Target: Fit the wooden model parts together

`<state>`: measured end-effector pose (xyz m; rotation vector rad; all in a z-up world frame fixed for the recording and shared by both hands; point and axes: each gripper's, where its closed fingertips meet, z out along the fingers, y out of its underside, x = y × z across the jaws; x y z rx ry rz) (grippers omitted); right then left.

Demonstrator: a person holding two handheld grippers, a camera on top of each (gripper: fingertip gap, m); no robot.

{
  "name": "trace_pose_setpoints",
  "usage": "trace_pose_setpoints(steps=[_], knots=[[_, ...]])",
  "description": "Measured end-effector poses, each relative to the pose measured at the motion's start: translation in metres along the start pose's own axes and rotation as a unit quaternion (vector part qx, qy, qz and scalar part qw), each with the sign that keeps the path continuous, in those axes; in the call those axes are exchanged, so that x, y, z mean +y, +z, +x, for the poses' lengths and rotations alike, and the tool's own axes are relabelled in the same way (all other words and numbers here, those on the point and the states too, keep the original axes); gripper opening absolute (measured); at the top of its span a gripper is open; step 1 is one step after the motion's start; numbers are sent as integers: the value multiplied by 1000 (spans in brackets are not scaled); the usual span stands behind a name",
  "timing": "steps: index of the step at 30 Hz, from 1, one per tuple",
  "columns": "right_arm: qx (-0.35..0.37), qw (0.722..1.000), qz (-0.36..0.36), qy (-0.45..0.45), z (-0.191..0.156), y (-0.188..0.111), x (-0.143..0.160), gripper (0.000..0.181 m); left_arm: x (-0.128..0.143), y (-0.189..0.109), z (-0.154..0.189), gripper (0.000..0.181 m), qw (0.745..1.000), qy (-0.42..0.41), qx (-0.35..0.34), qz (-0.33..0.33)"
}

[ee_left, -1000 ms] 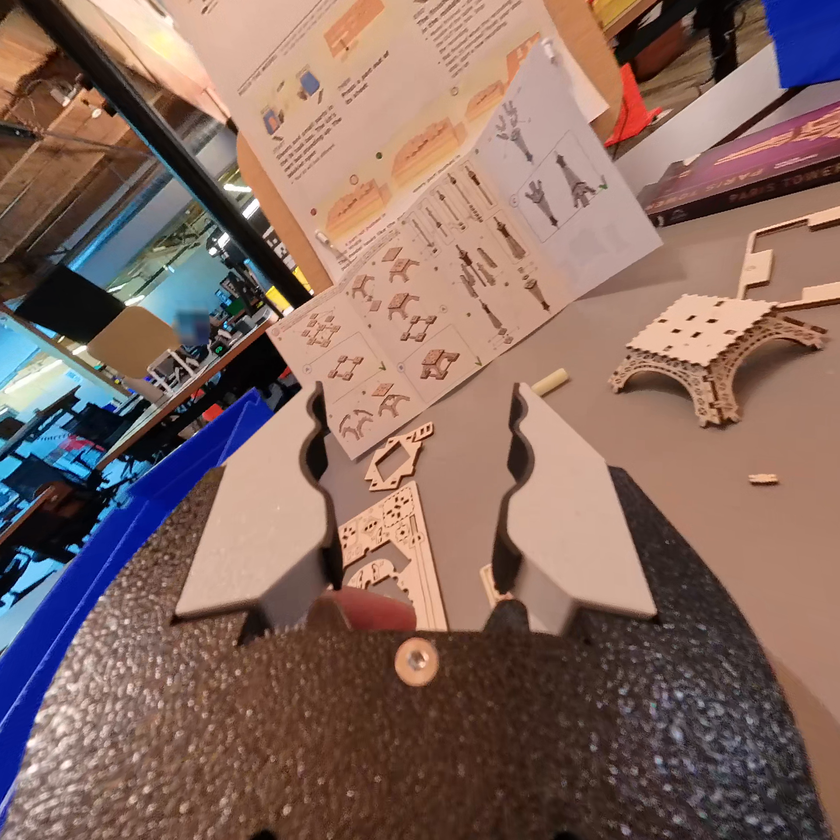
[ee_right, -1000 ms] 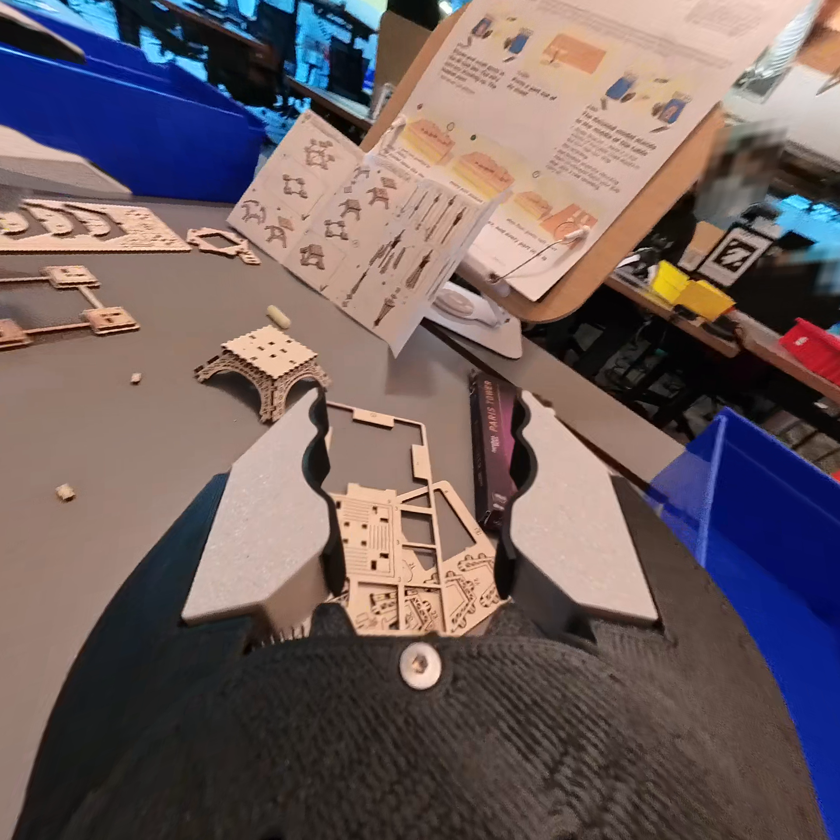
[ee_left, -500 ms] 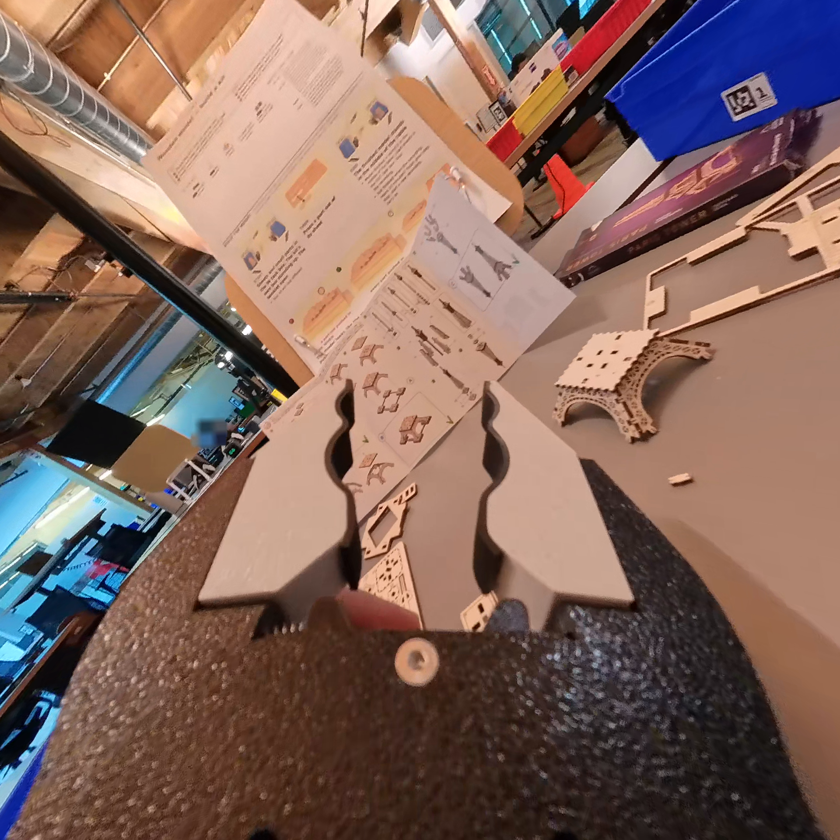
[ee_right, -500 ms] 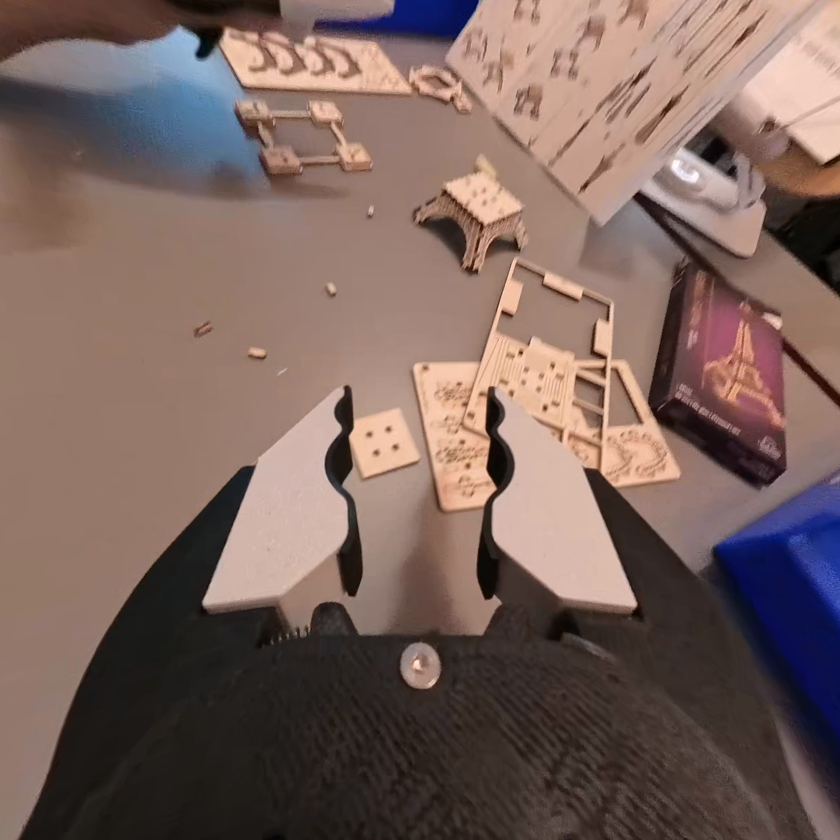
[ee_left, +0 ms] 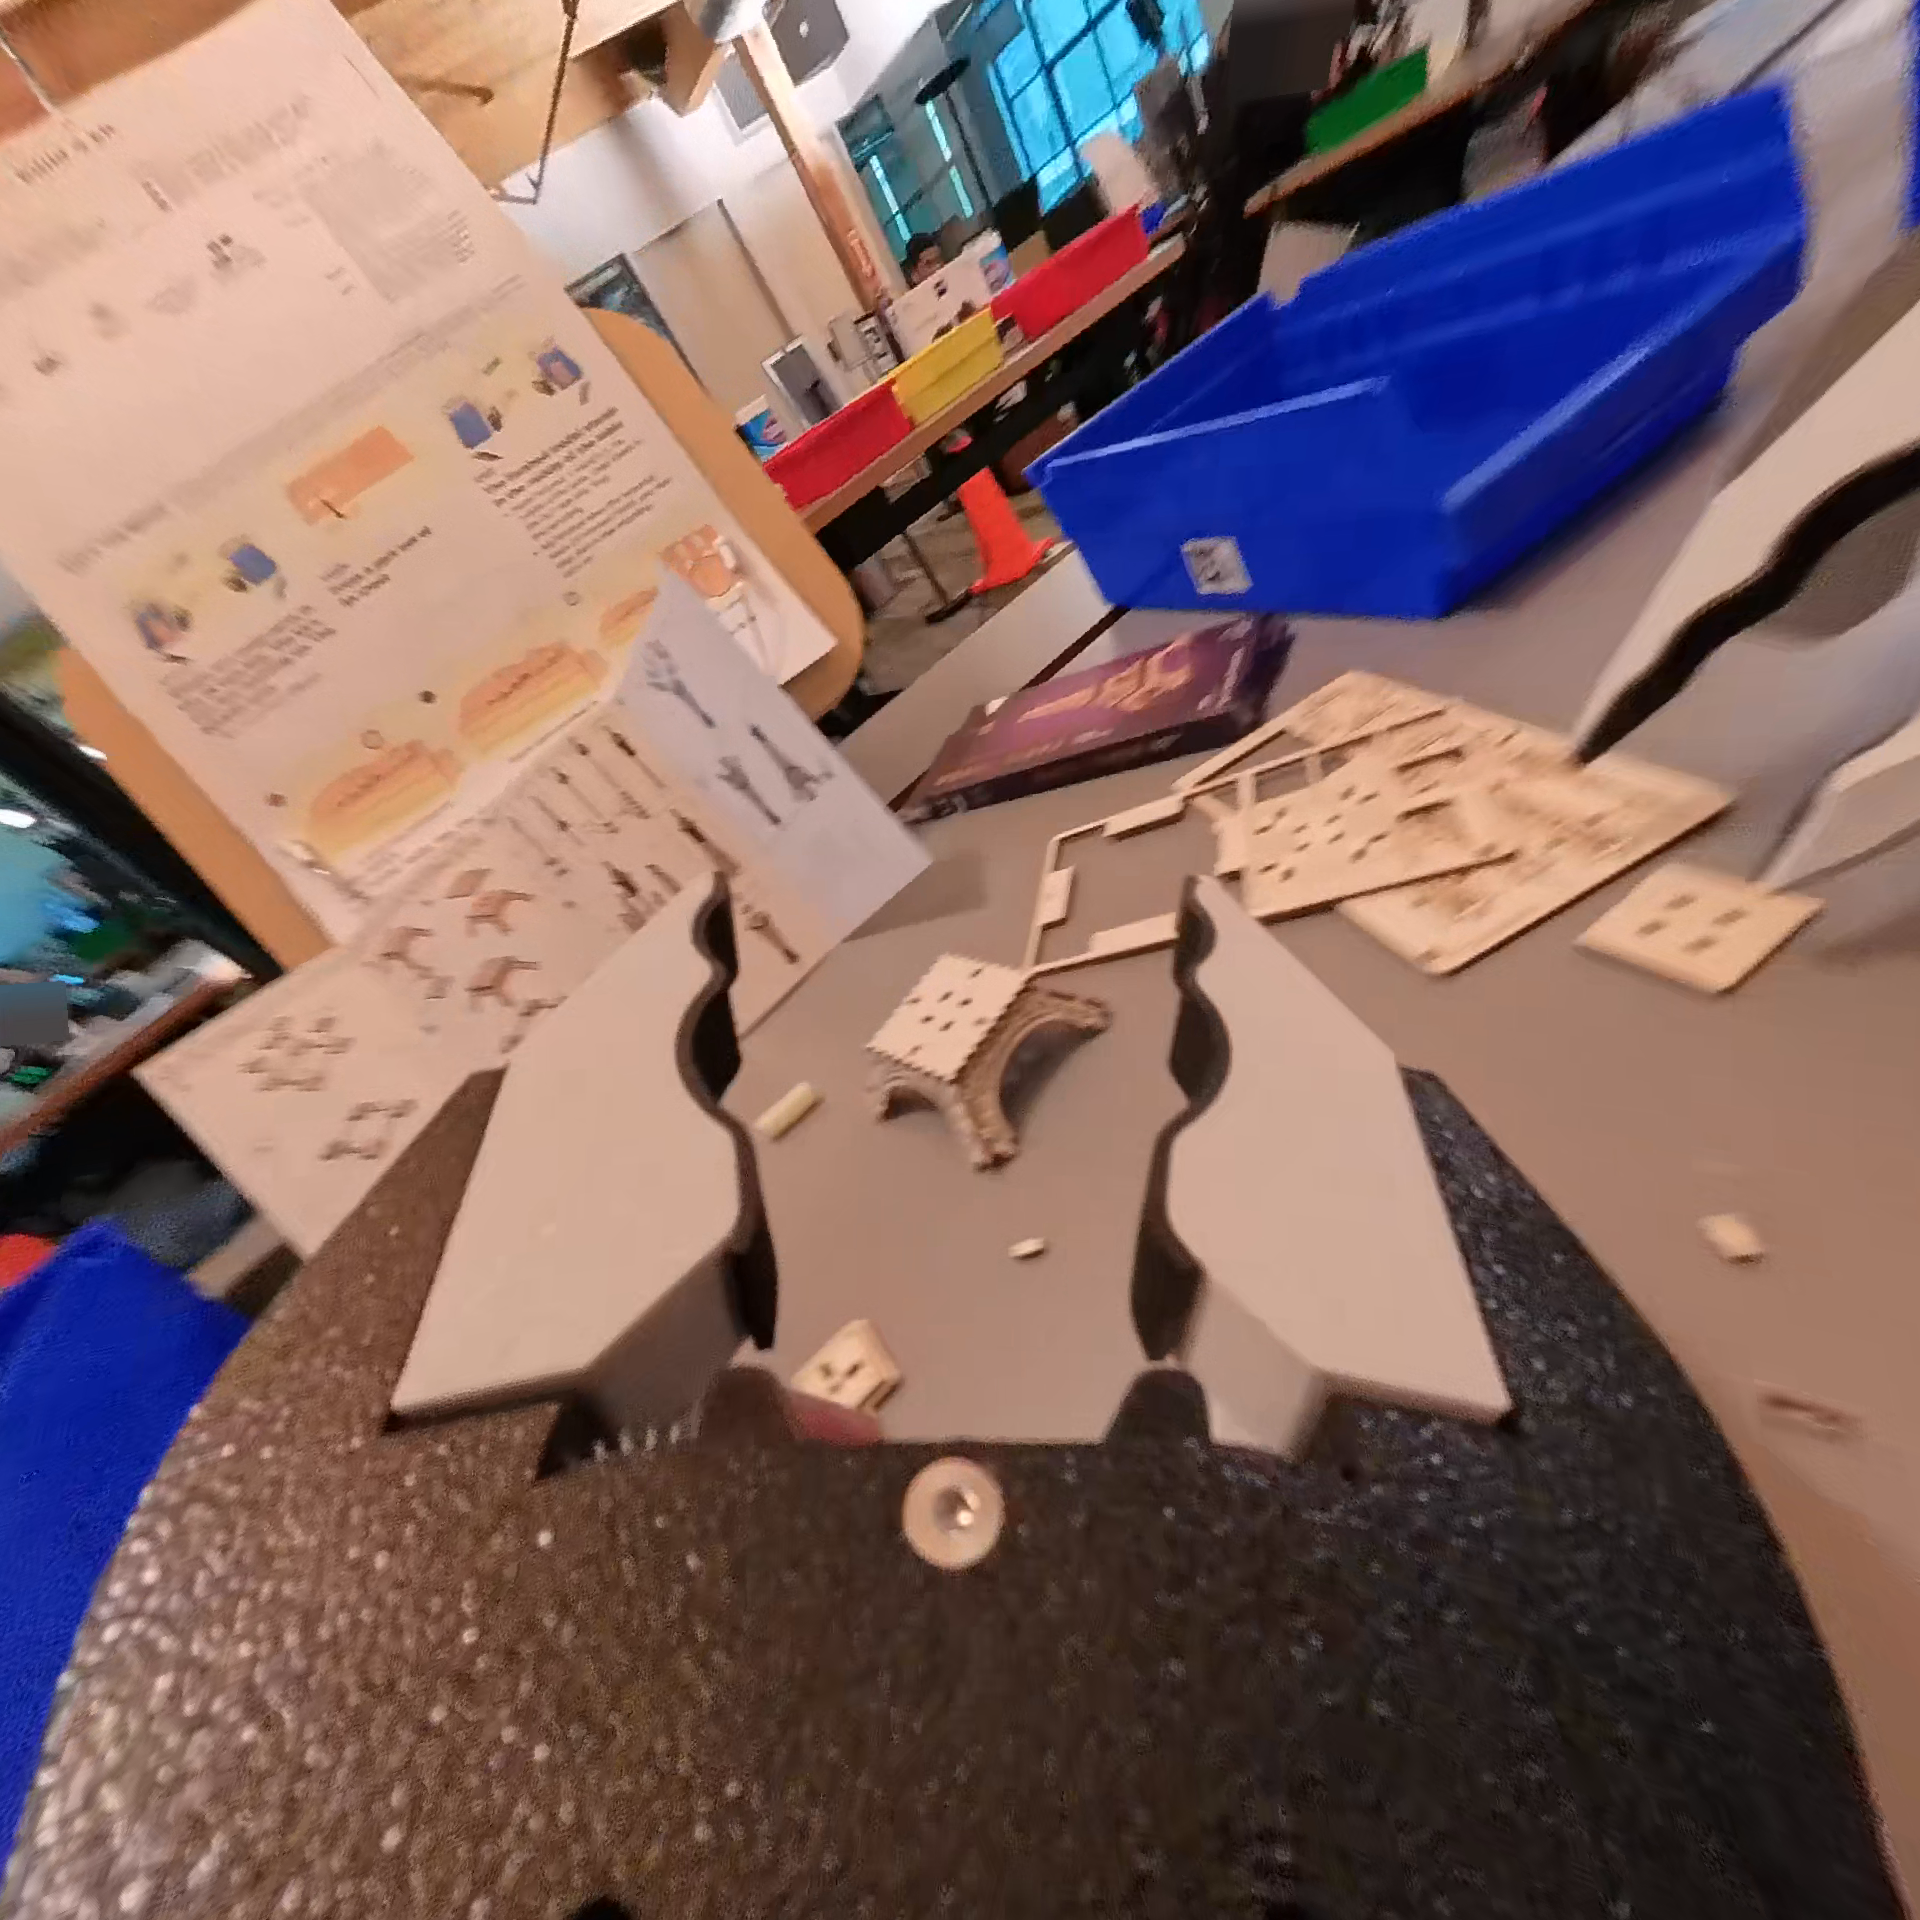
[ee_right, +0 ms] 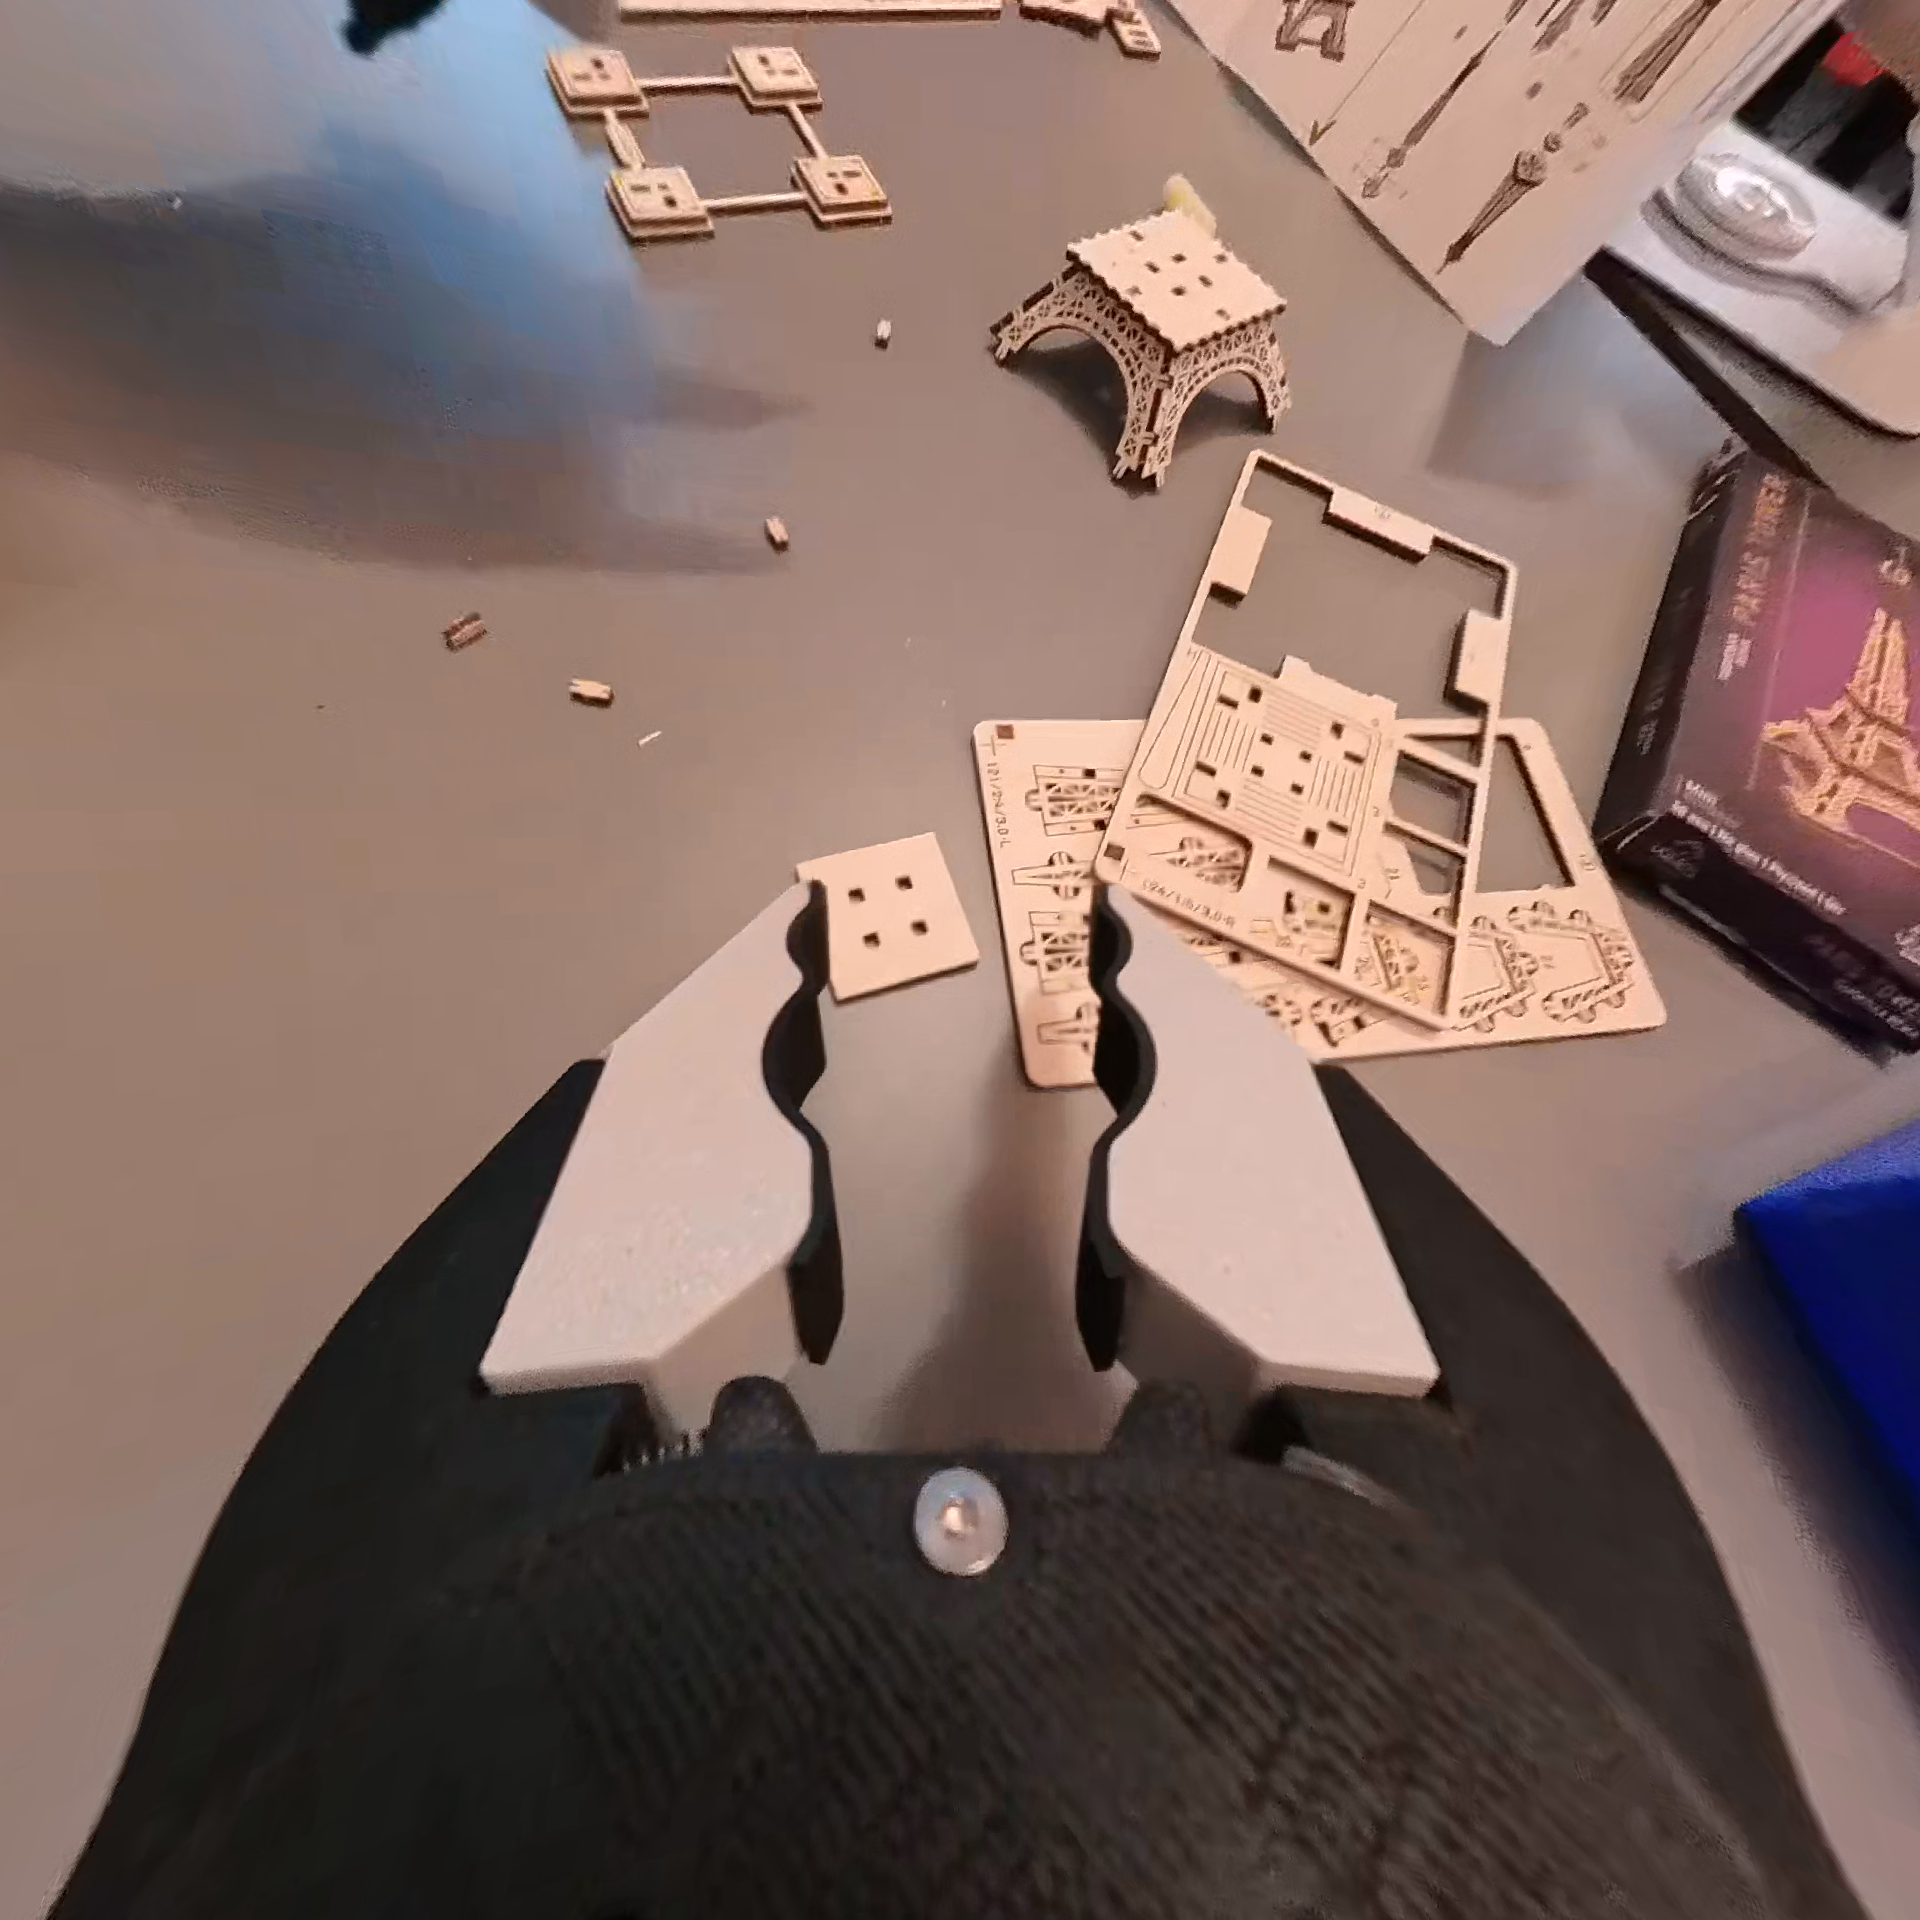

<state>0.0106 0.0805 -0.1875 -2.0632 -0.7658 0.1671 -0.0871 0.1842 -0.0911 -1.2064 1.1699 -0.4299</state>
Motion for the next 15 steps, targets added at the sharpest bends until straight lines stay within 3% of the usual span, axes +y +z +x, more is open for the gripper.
trace_pose_setpoints(steps=[2, 7, 15], knots=[[-6, 1000, 0, -12, -2, 3, -9, 49, -8, -1, 12, 100, 999, -45, 24, 14], [-12, 999, 21, -38, -13, 0, -24, 48, -15, 2, 27, 113, 994, -97, 51, 14], [31, 999, -16, -8, 9, -12, -4, 46, 13, 3, 56, 87, 985, -65, 157, -35]])
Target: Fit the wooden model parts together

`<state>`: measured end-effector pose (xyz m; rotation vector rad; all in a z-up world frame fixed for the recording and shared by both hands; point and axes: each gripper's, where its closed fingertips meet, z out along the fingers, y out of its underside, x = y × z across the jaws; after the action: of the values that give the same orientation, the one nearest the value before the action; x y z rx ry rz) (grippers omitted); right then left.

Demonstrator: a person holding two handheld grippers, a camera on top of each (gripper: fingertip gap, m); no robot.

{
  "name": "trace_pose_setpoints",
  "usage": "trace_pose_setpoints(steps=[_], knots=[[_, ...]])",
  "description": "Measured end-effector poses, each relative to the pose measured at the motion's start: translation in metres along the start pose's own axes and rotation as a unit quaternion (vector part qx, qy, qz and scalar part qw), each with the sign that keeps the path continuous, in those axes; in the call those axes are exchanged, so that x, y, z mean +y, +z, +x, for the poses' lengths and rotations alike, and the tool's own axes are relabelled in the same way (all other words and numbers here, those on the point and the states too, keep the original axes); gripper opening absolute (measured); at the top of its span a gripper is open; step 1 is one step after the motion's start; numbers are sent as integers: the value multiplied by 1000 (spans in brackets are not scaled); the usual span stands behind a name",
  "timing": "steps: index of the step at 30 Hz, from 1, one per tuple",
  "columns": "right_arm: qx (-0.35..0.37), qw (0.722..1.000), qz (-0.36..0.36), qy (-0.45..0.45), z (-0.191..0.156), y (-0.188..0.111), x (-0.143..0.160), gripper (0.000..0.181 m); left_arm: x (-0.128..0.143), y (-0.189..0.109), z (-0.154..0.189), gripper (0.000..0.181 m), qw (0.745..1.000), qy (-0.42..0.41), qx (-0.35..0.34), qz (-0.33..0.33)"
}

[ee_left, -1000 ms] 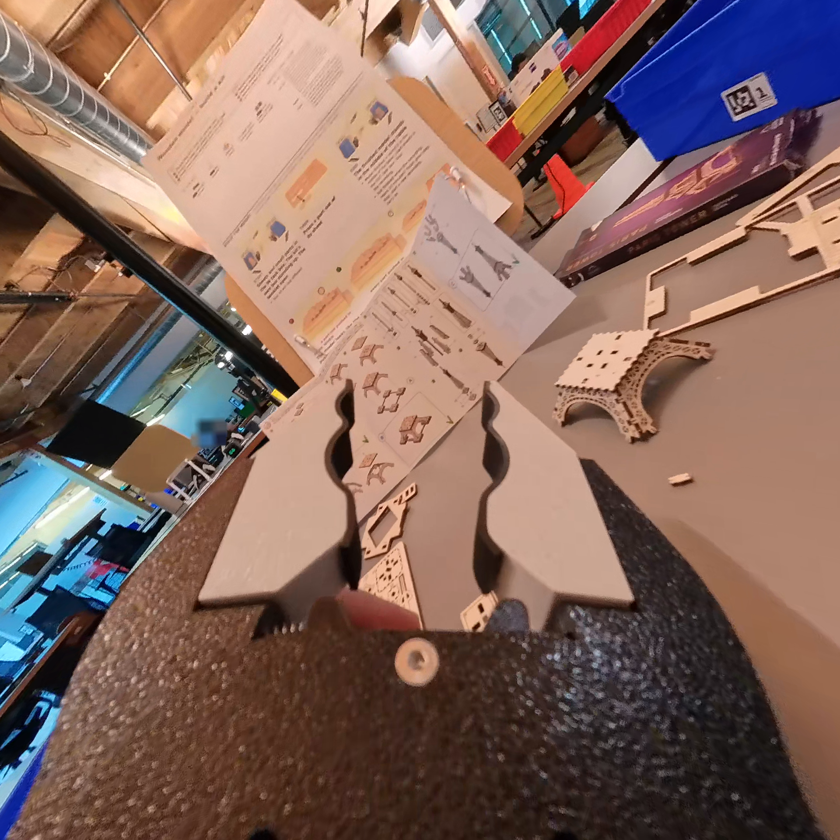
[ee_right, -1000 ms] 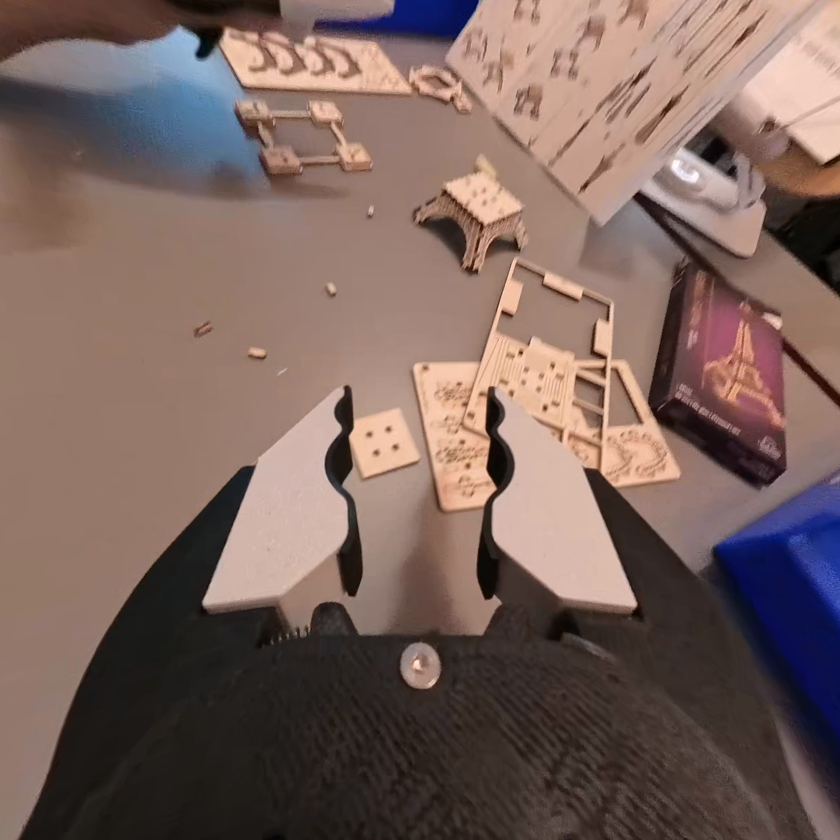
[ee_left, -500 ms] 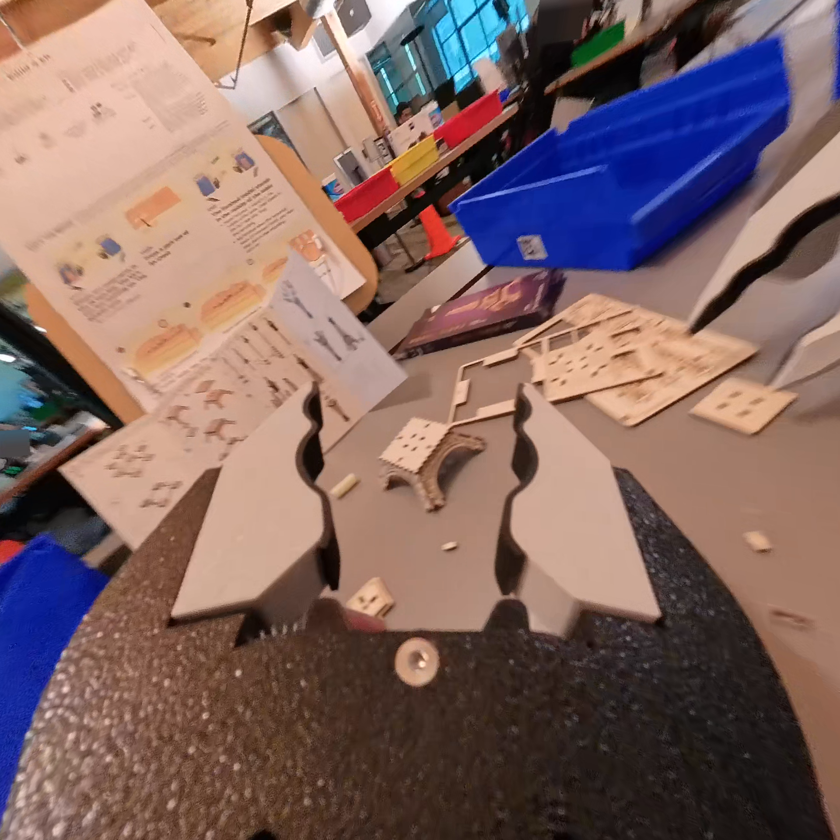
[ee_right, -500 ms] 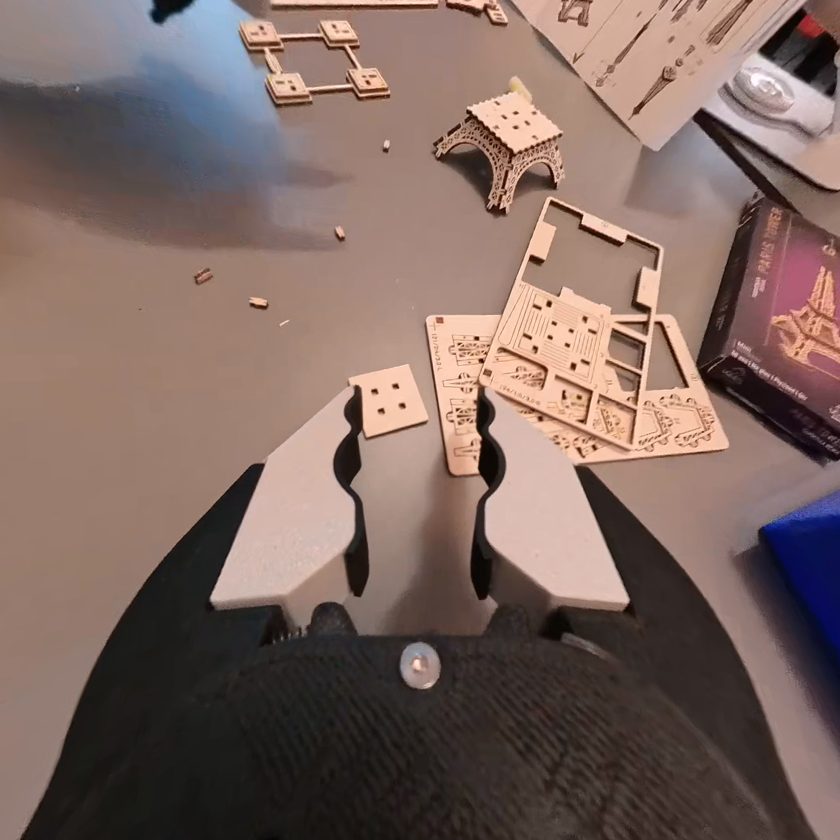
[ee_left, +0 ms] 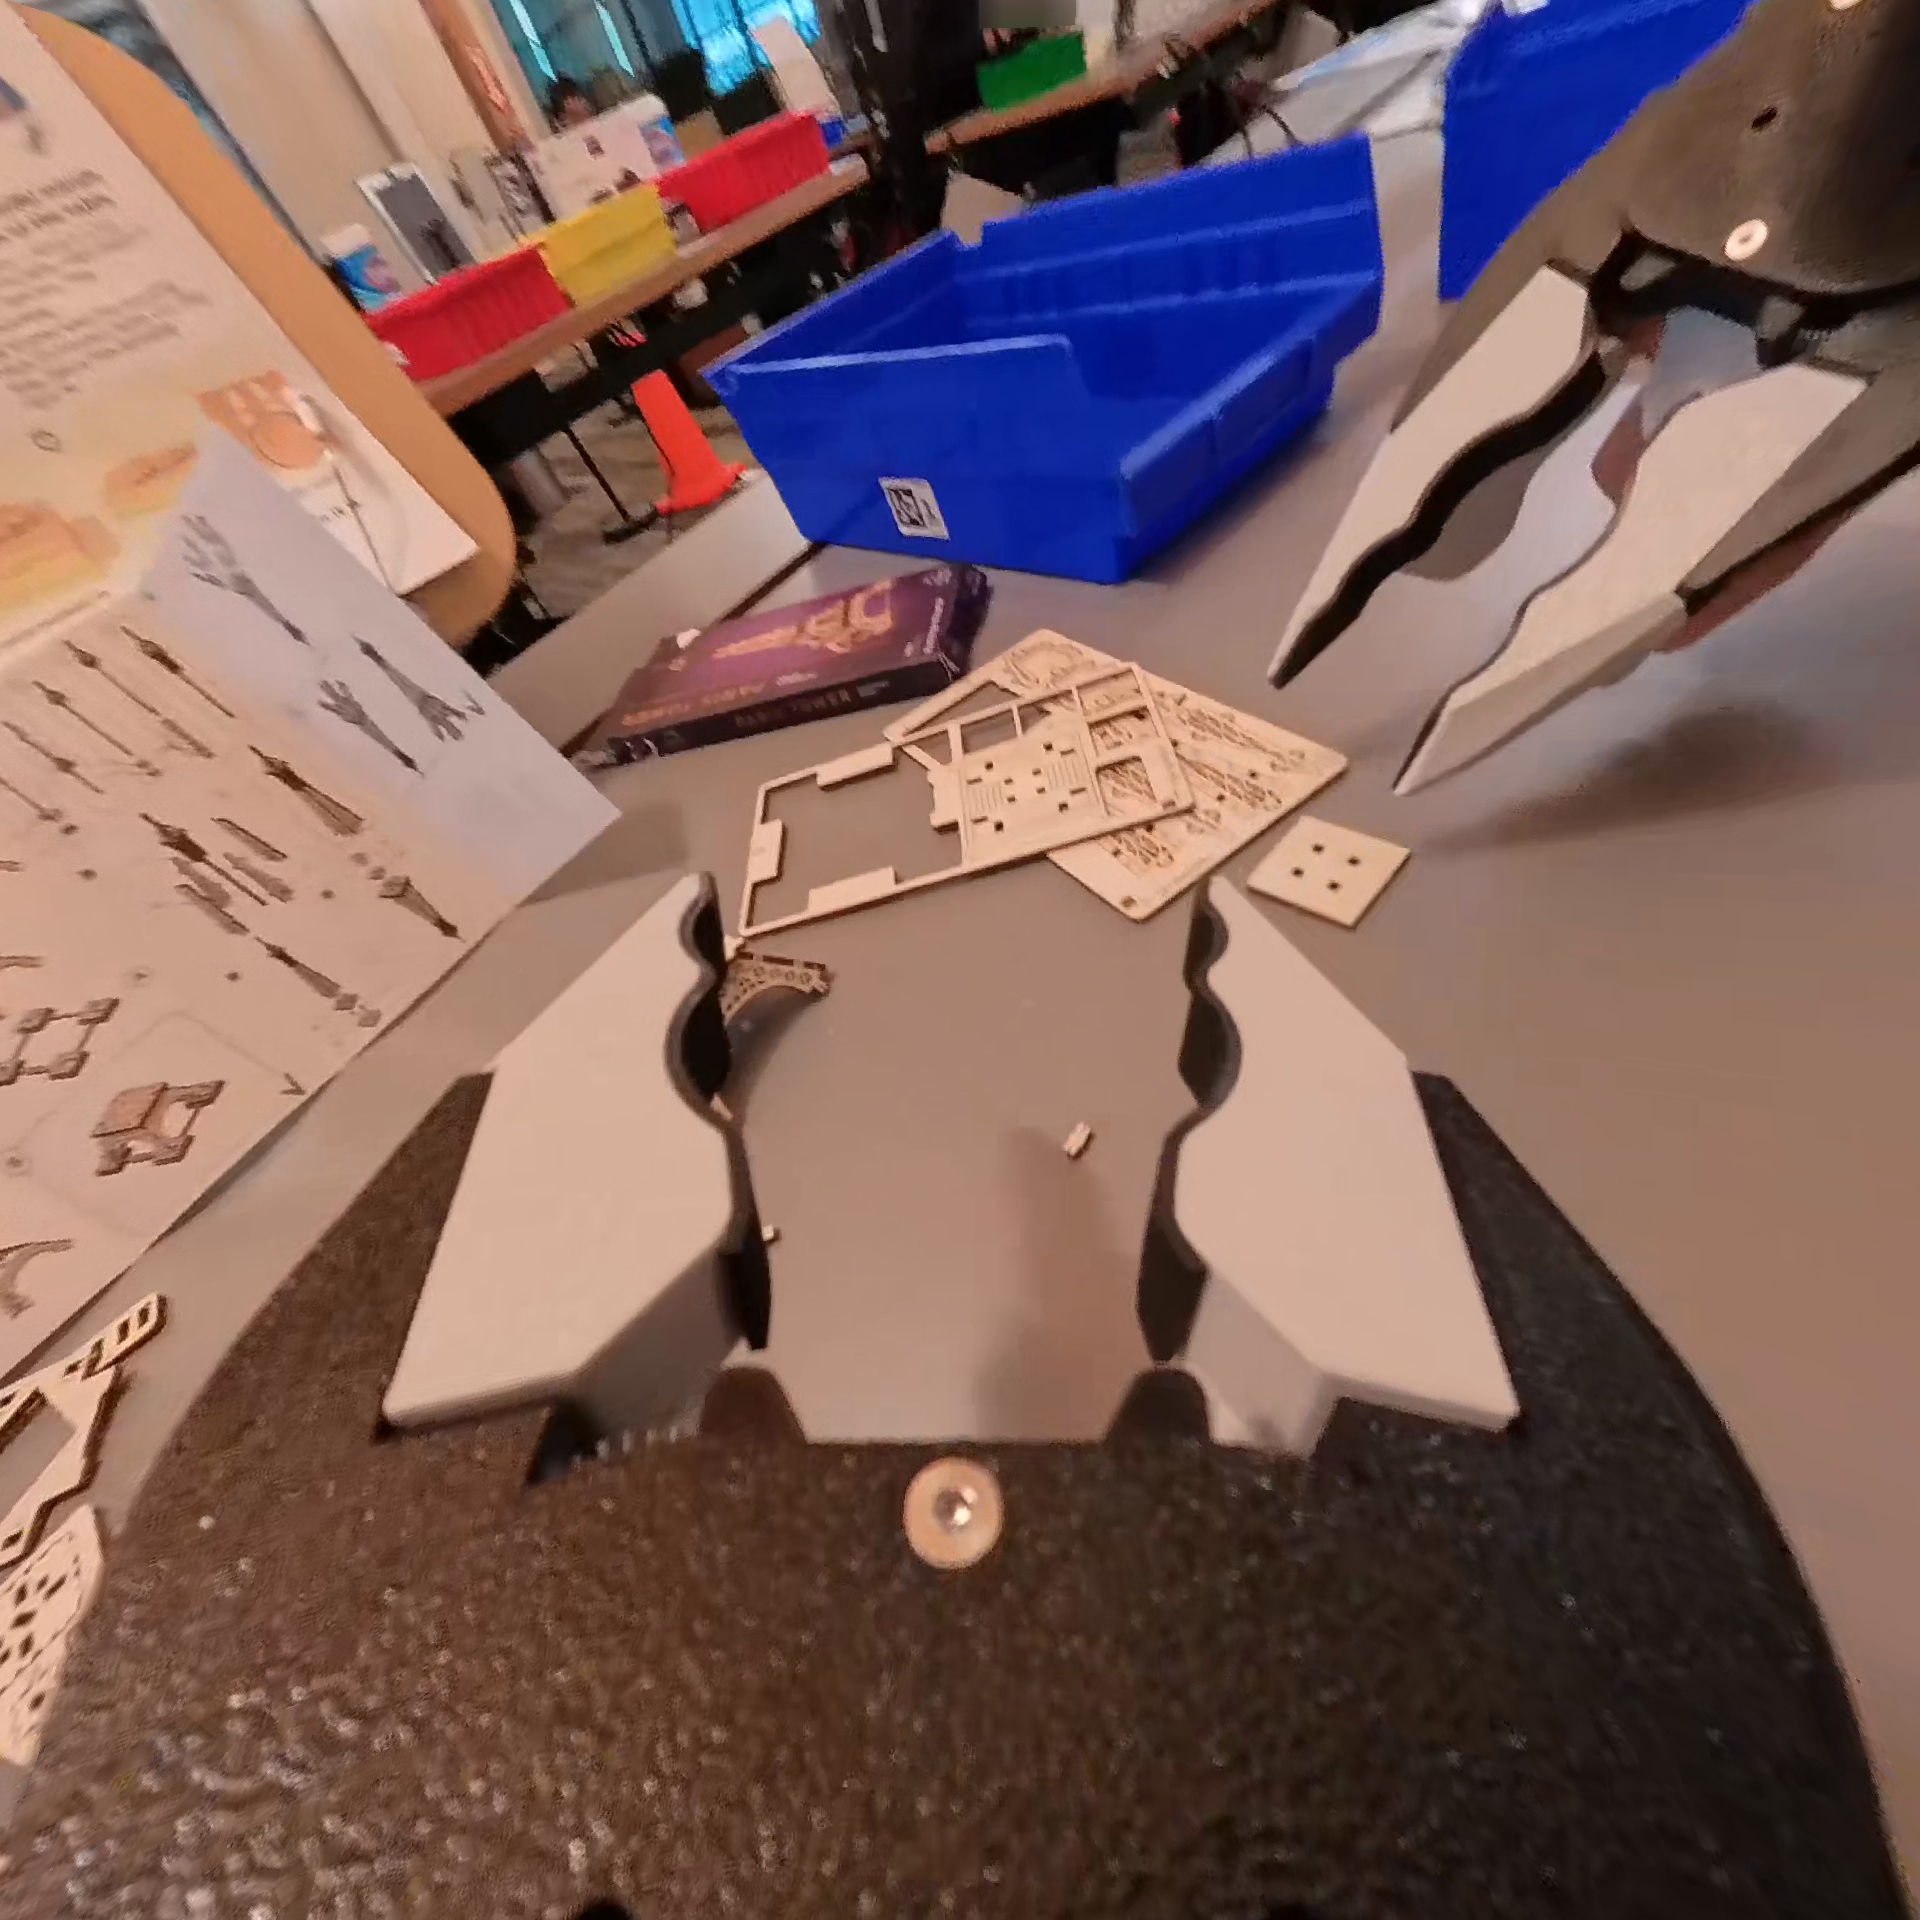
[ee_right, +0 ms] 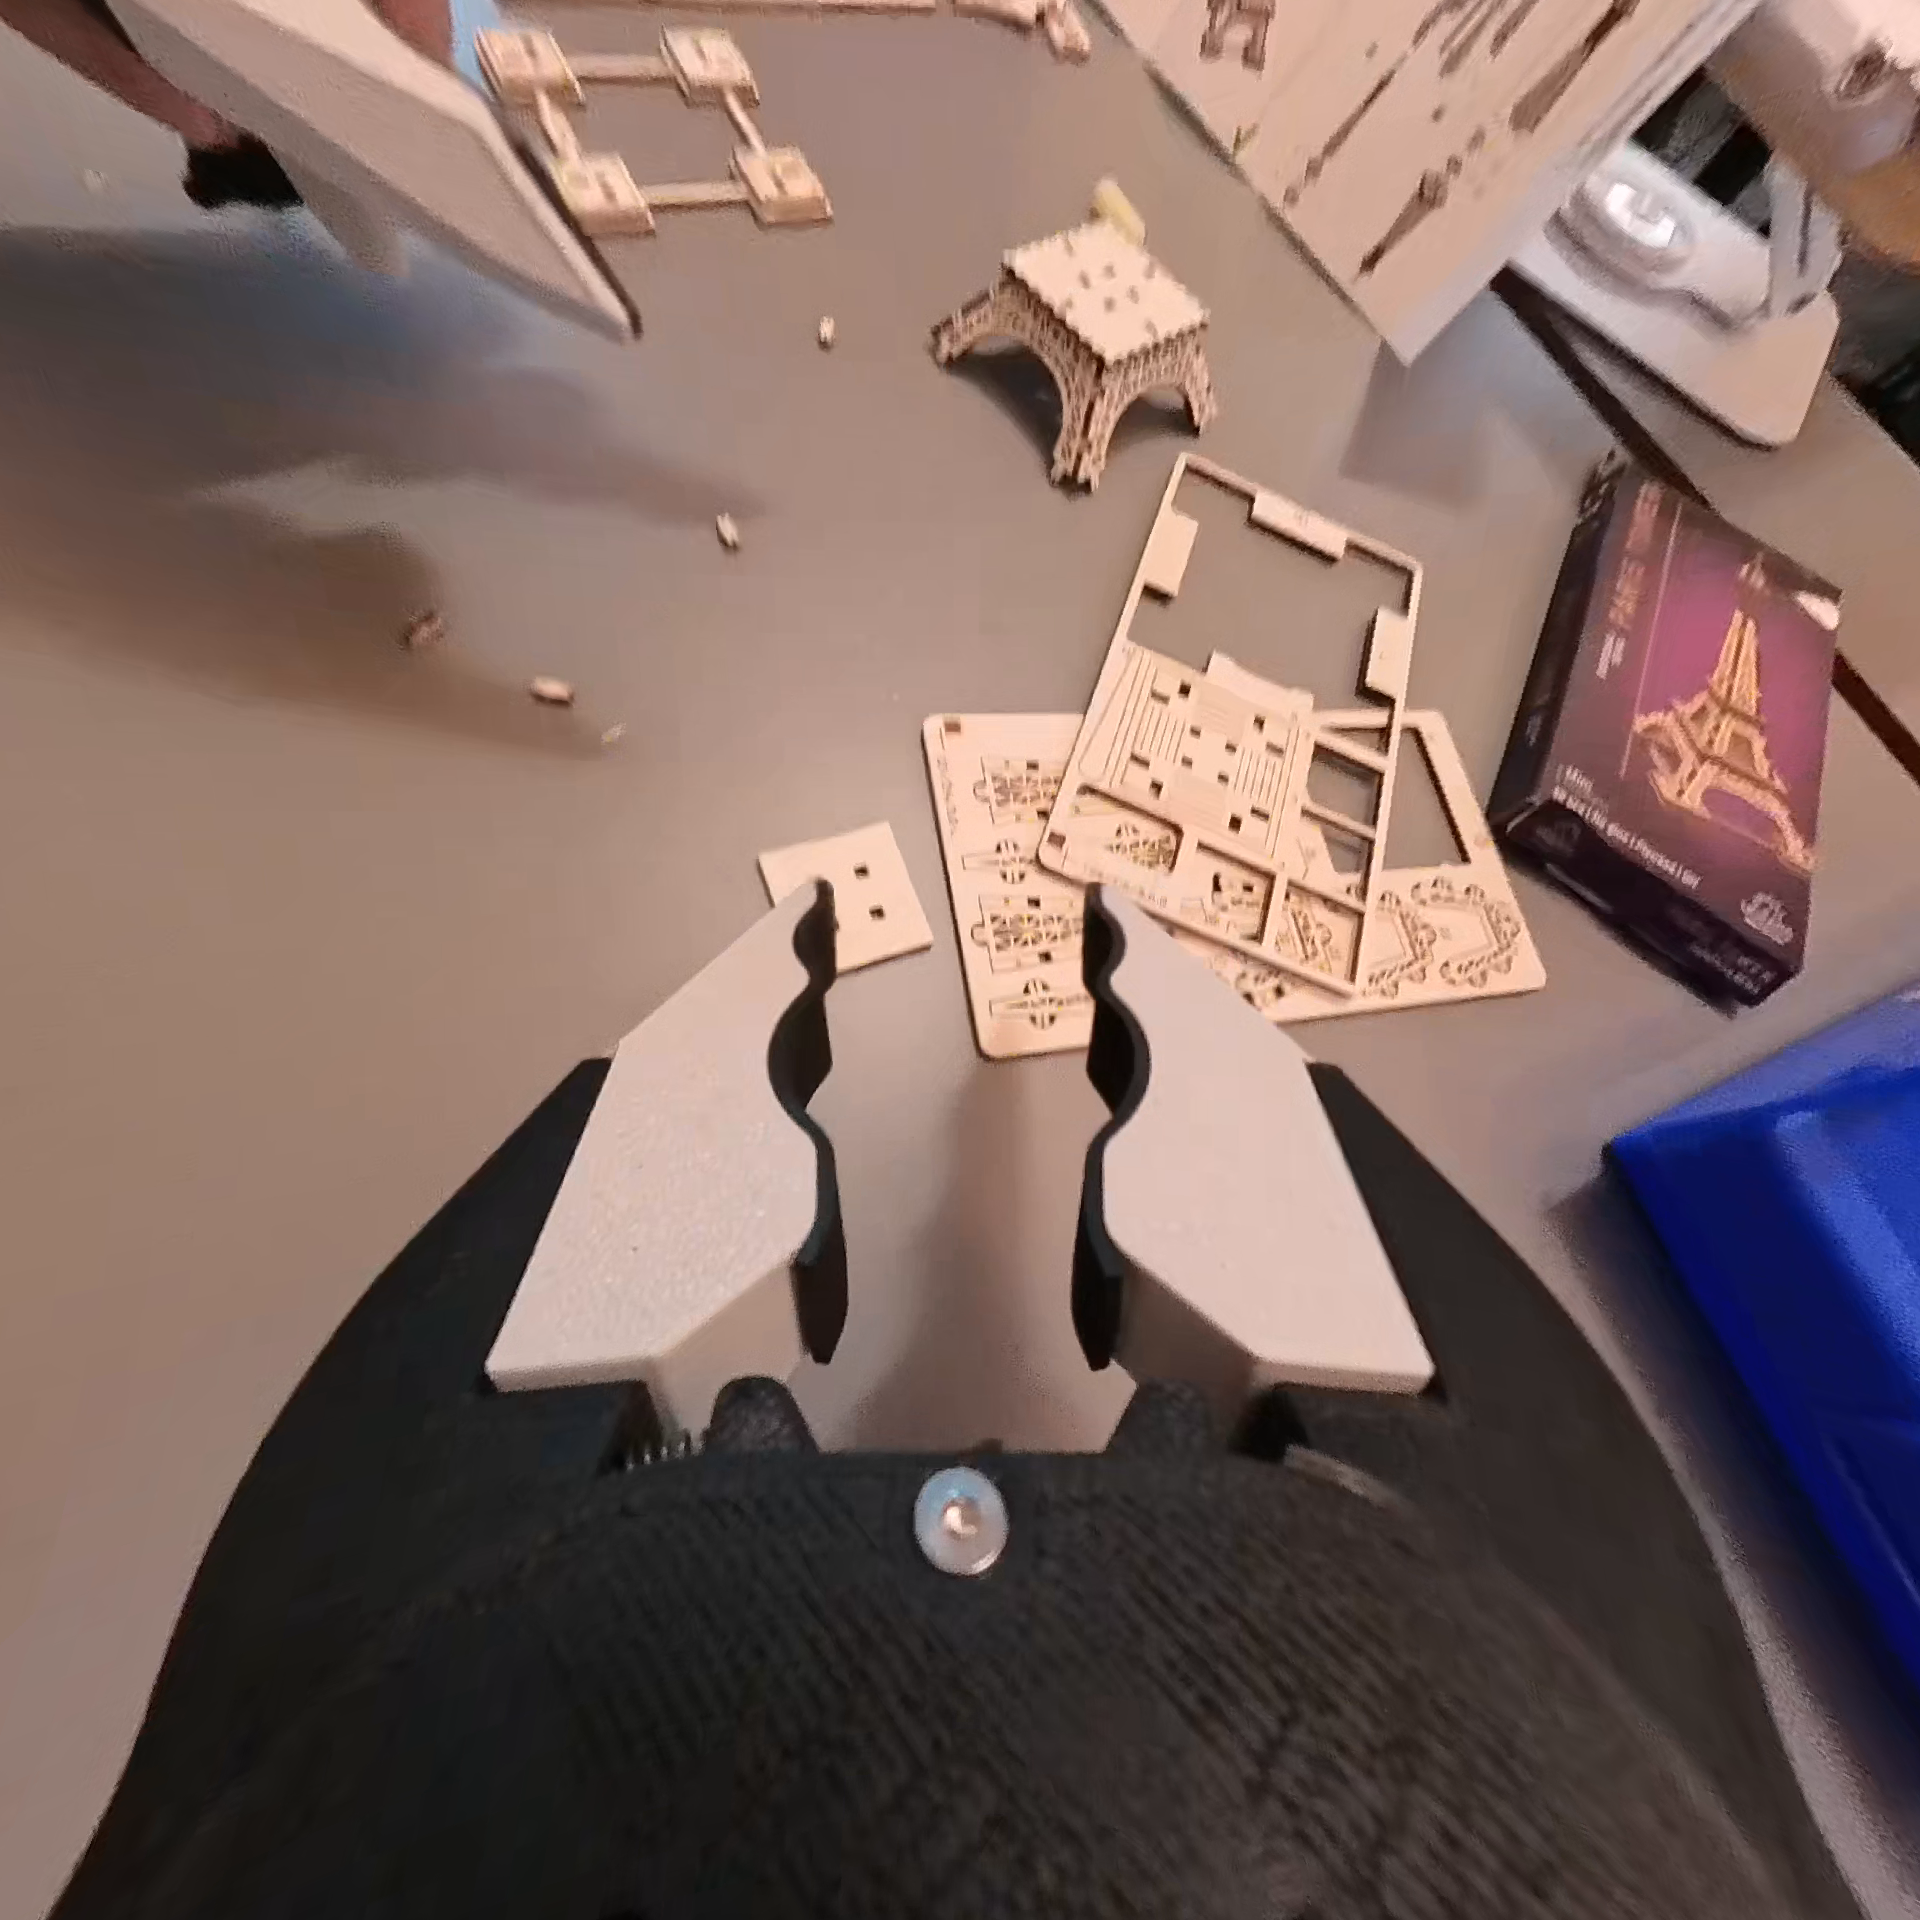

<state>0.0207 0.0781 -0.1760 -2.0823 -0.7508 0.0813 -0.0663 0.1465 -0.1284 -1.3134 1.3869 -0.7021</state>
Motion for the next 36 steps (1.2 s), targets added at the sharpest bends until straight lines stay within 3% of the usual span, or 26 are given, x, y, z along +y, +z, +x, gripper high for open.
trace_pose_setpoints(steps=[4, 7, 12, 24, 29, 36], knots=[[-9, 999, -32, 4, -1, 1, 17, 47, 4, 4, -6, 71, 999, 11, 39, -14], [-25, 999, -34, 27, 0, 4, 23, 49, 9, 3, -17, 69, 999, -19, 41, -19], [-76, 996, -42, 36, -8, 19, 27, 57, 5, 0, -8, 54, 993, -69, 98, 18], [-90, 995, -25, 40, -9, 26, 22, 64, 20, 9, 8, 56, 987, -75, 144, -11], [-97, 995, -19, 31, -11, 26, 21, 60, 20, 10, 2, 55, 992, -32, 120, -7], [-112, 993, -33, 14, -18, 20, 24, 52, 23, 7, -5, 55, 993, -53, 109, -2]])
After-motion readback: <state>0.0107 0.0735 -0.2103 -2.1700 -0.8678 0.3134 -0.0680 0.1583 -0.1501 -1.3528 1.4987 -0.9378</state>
